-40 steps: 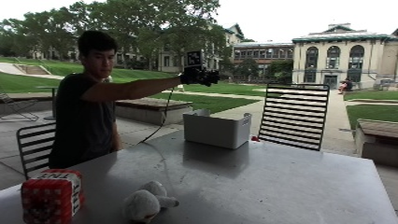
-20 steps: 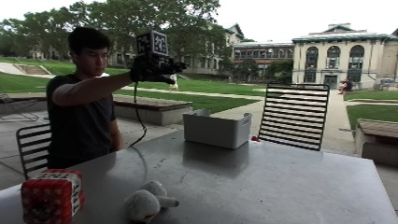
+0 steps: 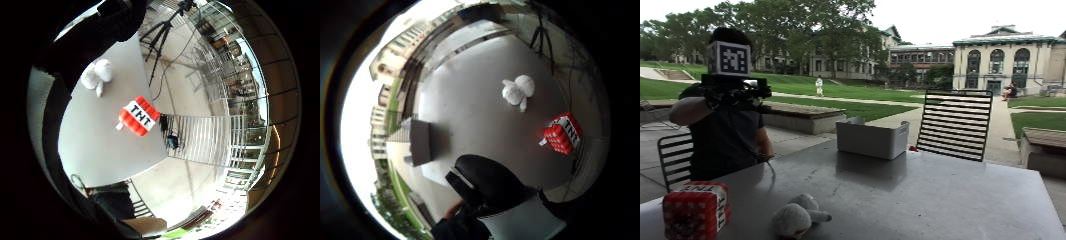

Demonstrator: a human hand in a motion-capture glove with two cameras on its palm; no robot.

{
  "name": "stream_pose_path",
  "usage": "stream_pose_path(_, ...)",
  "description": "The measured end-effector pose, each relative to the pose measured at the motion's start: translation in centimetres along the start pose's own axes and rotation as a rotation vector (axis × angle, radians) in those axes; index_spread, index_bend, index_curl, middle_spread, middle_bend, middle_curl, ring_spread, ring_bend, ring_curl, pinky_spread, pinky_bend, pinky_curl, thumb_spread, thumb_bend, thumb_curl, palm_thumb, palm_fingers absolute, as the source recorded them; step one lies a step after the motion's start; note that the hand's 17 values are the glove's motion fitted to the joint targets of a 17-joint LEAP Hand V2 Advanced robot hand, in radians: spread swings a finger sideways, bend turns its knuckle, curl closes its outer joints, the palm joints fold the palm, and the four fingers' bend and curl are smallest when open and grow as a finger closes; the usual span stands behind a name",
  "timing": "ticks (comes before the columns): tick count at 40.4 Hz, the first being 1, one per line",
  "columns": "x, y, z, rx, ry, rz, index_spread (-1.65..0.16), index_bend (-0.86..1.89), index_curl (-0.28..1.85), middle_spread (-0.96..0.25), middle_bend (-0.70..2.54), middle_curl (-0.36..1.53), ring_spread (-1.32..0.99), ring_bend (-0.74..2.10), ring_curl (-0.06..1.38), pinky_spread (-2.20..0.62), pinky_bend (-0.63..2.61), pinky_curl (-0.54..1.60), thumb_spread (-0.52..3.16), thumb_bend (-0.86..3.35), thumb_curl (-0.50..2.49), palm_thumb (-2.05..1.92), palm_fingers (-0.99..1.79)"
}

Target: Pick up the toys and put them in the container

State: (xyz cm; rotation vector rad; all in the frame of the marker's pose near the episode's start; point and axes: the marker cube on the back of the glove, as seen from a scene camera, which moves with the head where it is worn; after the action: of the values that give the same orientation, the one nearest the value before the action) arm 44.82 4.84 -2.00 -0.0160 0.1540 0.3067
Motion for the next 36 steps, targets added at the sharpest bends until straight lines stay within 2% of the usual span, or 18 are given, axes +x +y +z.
stream_pose_path(8,6.3,-0.5,5.9,-0.072,-0.047,0.047,-0.28,0.07,0.11,-0.02,0.18,0.44,-0.02,0.43,0.24,0.02,1.01,0.32,0.92,-0.09,0.24,-0.11,-0.17)
stream_pose_path(13,8.2,-0.8,10.1,-0.061,-0.035,0.191,-0.29,0.08,0.11,-0.02,0.16,0.42,-0.02,0.43,0.24,0.02,1.01,0.32,0.91,-0.09,0.24,-0.11,-0.18)
stream_pose_path(18,10.0,0.0,13.9,-0.129,-0.046,0.086,-0.29,0.08,0.12,-0.01,0.15,0.40,-0.02,0.40,0.24,0.03,1.03,0.33,0.90,-0.09,0.23,-0.10,-0.20)
stream_pose_path(27,11.2,1.5,20.1,-0.236,-0.064,0.092,-0.30,0.10,0.13,-0.01,0.14,0.36,-0.02,0.31,0.24,0.04,1.03,0.33,0.90,-0.07,0.23,-0.08,-0.24)
stream_pose_path(36,11.4,1.8,21.5,-0.290,-0.016,0.087,-0.31,0.10,0.14,-0.02,0.11,0.32,-0.01,0.25,0.24,0.05,1.10,0.35,0.95,-0.02,0.25,0.00,-0.18)
